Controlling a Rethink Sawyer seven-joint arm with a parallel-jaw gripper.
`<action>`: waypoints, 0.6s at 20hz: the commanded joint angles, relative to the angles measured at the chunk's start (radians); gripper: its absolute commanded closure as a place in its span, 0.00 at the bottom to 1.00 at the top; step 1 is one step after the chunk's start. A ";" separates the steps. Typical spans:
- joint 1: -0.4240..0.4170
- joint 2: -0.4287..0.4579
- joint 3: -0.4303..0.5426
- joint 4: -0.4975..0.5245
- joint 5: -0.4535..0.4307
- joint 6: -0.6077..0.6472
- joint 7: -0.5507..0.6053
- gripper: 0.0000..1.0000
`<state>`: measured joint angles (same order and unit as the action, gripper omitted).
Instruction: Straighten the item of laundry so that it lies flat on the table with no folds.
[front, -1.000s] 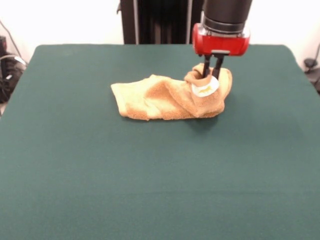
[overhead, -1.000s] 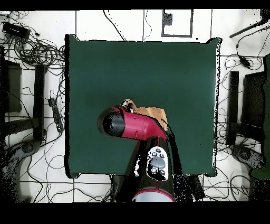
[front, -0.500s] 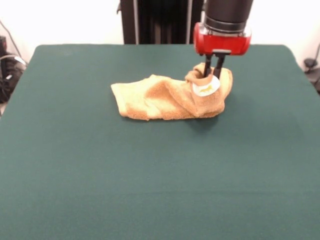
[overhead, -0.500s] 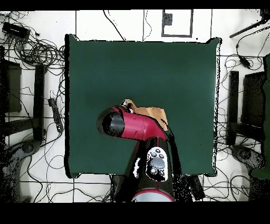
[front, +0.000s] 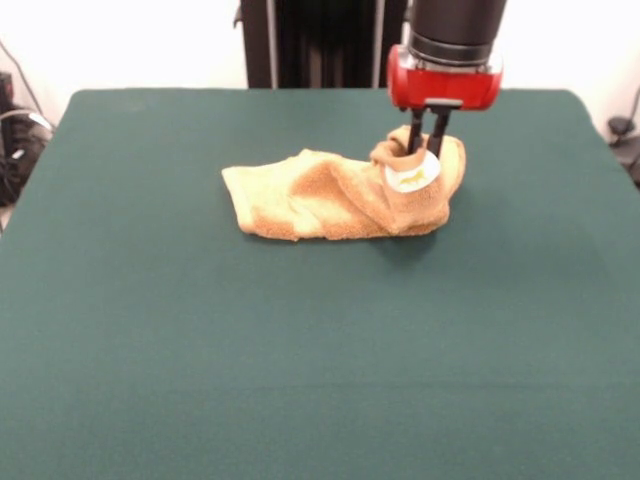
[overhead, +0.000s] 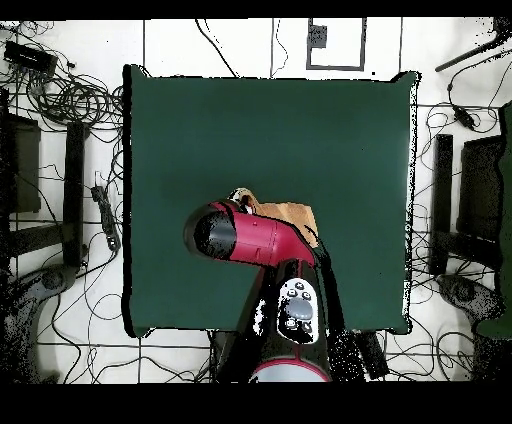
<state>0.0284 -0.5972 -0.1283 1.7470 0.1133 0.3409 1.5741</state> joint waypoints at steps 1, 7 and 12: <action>0.040 0.015 0.076 0.061 0.076 0.047 0.262 1.00; 0.057 0.012 0.083 0.057 0.110 0.053 0.286 1.00; 0.072 0.011 0.079 0.056 0.134 0.057 0.288 1.00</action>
<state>0.0466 -0.5972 -0.1283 1.7483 0.1678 0.3409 1.5741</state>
